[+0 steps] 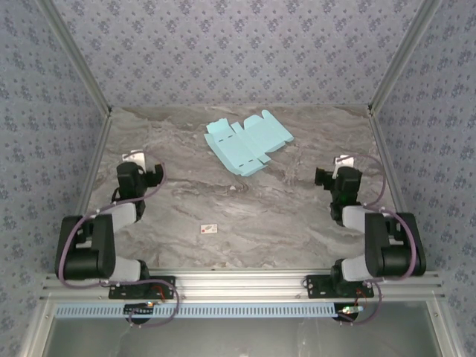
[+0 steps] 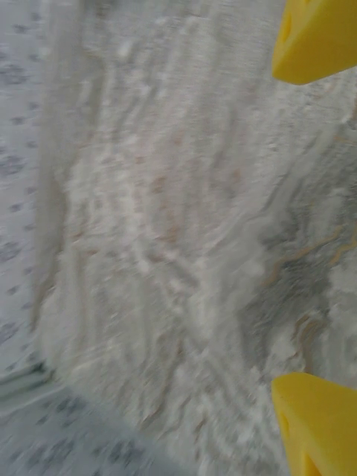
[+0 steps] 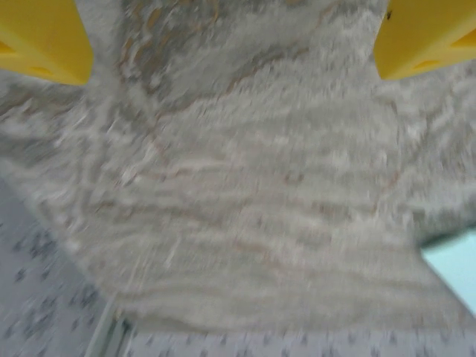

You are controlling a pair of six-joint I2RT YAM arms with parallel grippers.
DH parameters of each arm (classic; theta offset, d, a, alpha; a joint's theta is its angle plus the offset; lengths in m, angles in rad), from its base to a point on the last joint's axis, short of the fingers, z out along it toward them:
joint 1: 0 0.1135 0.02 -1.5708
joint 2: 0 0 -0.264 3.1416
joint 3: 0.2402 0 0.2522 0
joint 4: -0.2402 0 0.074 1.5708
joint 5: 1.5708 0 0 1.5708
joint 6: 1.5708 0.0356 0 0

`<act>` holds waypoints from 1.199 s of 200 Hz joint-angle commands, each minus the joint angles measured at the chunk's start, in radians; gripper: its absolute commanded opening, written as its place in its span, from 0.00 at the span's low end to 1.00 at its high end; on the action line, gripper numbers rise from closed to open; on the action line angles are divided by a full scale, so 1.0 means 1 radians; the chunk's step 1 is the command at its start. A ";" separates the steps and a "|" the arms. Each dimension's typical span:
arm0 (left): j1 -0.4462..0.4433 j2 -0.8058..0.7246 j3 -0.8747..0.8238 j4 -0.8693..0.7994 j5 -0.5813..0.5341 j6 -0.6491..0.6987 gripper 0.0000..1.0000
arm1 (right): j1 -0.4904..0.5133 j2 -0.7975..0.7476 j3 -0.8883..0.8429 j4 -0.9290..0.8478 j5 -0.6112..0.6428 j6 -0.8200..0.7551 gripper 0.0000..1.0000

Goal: Fold the paper box

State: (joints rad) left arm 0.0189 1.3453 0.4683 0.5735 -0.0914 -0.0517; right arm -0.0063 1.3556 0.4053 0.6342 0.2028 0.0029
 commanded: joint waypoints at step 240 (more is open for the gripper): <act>-0.302 -0.064 0.303 -0.606 0.147 -0.459 0.99 | 0.422 0.368 0.701 -0.790 -0.303 0.756 0.80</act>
State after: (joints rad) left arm -0.2699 1.2678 0.7368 -0.0078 0.0673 -0.5098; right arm 0.4034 1.6596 1.0554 -0.1936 -0.0372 0.6605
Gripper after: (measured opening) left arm 0.993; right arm 0.826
